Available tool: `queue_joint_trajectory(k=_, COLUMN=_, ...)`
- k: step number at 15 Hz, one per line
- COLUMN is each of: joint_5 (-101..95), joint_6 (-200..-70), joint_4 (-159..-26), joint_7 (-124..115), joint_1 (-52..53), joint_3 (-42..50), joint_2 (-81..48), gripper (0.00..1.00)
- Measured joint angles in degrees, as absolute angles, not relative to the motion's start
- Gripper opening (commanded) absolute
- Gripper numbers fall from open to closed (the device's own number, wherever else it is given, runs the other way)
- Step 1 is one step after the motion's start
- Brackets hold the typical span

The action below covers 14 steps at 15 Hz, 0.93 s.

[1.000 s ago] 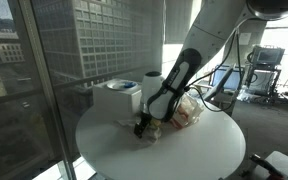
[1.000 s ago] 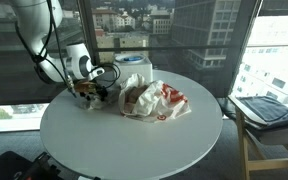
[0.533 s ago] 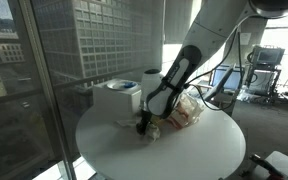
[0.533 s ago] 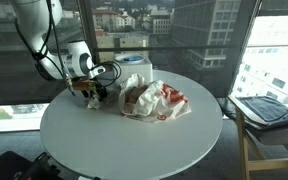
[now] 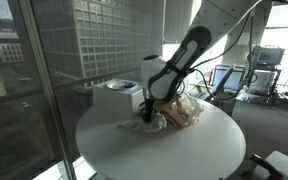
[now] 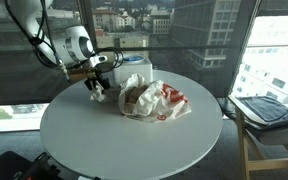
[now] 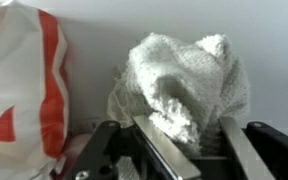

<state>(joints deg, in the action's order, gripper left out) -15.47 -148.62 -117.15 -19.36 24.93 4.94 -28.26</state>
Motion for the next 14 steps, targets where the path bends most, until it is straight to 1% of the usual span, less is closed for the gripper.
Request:
queue_joint_trajectory(k=4, joint_5=-28.38, joint_6=-145.01, joint_4=-120.93, joint_7=-31.7, joint_1=26.77, joint_3=8.27, joint_2=-17.24, gripper=0.12)
queue_joint_trajectory(k=9, joint_5=-44.8, joint_6=-137.32, joint_4=-127.45, joint_7=-51.67, joint_1=26.61, joint_3=7.83, joint_2=-0.99, gripper=0.12)
queue_joint_trajectory(k=14, joint_5=-51.04, joint_6=-127.89, joint_4=-134.94, joint_7=-65.13, joint_1=16.96, joint_3=-2.15, joint_2=13.97, gripper=0.12)
